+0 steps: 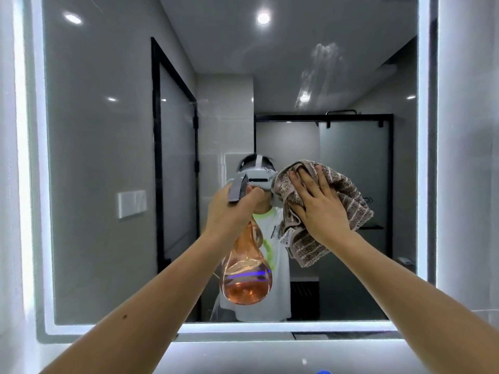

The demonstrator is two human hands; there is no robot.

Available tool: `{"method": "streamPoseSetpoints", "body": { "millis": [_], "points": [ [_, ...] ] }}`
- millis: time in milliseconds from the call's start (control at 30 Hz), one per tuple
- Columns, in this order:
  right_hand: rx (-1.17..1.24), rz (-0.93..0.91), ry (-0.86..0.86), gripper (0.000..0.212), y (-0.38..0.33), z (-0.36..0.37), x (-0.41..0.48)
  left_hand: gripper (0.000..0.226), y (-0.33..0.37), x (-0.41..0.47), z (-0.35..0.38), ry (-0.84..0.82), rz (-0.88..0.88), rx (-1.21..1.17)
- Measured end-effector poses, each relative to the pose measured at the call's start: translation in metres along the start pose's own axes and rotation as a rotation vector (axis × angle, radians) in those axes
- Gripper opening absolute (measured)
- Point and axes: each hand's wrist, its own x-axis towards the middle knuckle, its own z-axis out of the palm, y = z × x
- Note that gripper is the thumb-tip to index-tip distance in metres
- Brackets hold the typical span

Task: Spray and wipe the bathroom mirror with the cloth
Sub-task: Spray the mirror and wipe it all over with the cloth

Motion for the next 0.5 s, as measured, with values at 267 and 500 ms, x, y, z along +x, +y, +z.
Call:
{"method": "streamPoseSetpoints", "body": {
  "millis": [267,500],
  "points": [
    [-0.024,-0.032,0.028,0.064,0.003,0.003,0.004,0.032,0.008,0.013,-0.004,0.039,0.027,-0.001],
    [-0.008,-0.021,0.195,0.061,-0.011,0.011,0.030,0.036,0.018,0.042,-0.026,-0.041,-0.002,-0.065]
  ]
}}
